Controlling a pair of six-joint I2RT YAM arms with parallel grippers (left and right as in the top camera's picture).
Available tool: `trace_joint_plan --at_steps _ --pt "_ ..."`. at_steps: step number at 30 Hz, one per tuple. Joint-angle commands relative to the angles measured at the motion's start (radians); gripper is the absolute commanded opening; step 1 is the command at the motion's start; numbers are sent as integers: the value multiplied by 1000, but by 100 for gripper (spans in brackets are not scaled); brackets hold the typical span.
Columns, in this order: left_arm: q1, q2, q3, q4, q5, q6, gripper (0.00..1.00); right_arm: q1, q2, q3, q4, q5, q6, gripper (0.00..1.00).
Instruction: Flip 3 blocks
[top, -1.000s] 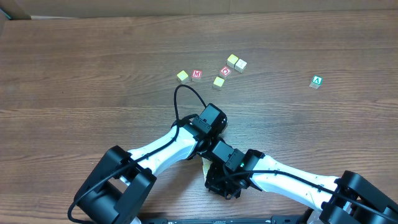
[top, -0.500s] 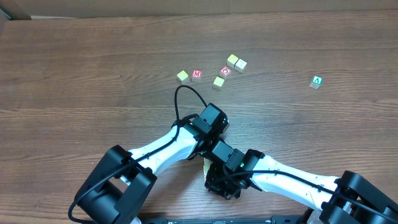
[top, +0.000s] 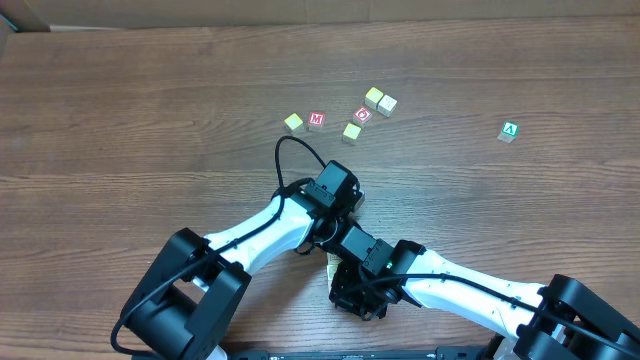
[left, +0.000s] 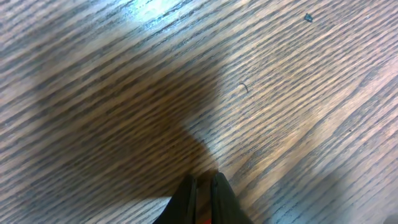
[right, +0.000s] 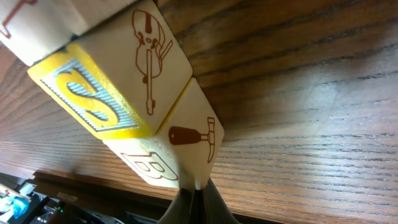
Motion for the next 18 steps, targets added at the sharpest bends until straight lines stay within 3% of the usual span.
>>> trace_joint_plan --at_steps 1,14,18 --pt "5 52 -11 -28 -7 -6 7 -6 4 10 8 42 3 4" --pt "5 52 17 -13 -18 -7 14 -6 4 10 8 35 -6 4" --pt "5 53 17 -10 -61 -24 10 -6 4 11 8 35 -16 4"
